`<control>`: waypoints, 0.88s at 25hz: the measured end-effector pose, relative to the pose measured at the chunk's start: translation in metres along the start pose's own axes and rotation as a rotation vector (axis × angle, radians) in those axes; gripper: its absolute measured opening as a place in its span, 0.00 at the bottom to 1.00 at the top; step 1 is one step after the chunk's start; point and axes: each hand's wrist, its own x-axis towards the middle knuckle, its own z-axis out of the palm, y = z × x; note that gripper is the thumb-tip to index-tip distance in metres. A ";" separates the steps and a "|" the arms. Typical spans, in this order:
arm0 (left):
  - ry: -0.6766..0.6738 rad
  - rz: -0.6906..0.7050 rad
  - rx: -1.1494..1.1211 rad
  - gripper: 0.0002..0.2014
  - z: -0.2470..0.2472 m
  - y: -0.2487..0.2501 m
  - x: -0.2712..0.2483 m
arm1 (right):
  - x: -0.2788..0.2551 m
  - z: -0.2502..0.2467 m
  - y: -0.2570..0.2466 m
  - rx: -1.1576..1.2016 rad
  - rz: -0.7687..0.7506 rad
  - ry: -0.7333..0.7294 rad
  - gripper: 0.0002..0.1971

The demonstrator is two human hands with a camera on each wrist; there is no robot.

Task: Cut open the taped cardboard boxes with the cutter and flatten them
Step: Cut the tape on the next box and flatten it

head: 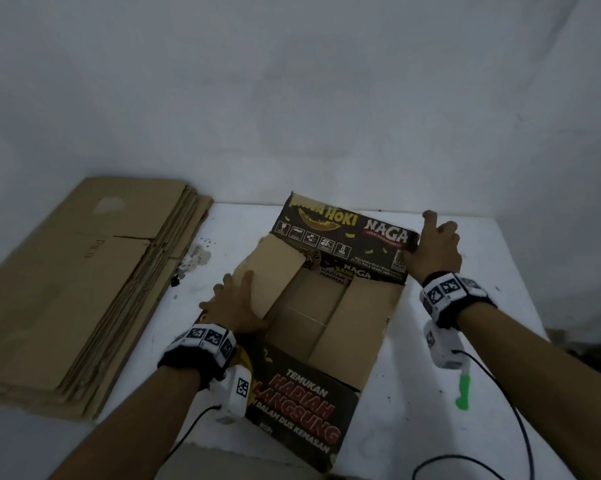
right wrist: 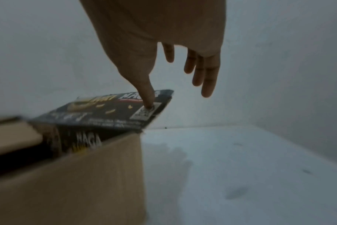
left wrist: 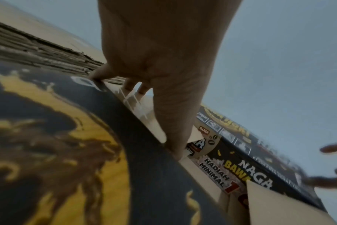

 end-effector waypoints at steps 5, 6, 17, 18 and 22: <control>-0.027 0.118 -0.236 0.56 -0.030 -0.007 0.003 | -0.023 0.029 0.009 -0.270 -0.293 -0.099 0.31; -0.055 0.123 -0.385 0.52 -0.039 -0.013 0.003 | -0.030 0.031 0.001 -0.245 -0.370 -0.167 0.30; 0.096 -0.211 -1.359 0.21 -0.022 -0.104 0.016 | -0.101 0.048 -0.042 -0.480 -0.866 -0.719 0.31; 0.120 -0.219 -1.313 0.24 -0.012 -0.107 0.019 | -0.101 0.042 -0.042 -0.426 -0.902 -0.635 0.31; 0.383 -0.099 -0.864 0.31 0.011 -0.125 0.042 | -0.100 0.011 -0.035 -0.146 -1.010 -0.274 0.27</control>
